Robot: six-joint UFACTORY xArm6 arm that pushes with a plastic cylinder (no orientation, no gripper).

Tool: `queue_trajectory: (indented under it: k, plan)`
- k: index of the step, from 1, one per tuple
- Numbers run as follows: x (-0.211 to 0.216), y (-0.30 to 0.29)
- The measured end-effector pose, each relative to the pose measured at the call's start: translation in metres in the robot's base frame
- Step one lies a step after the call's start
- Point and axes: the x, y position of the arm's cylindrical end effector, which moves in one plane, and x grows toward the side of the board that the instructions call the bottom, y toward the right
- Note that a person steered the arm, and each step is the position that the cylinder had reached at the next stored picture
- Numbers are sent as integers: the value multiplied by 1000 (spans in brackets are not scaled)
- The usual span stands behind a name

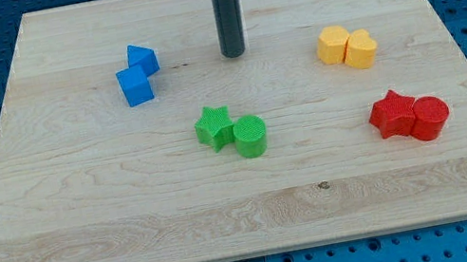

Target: Separate the yellow heart from the yellow hexagon

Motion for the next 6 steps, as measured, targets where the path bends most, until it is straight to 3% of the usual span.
queue_trajectory:
  k: [6]
  plan:
    - [30,100]
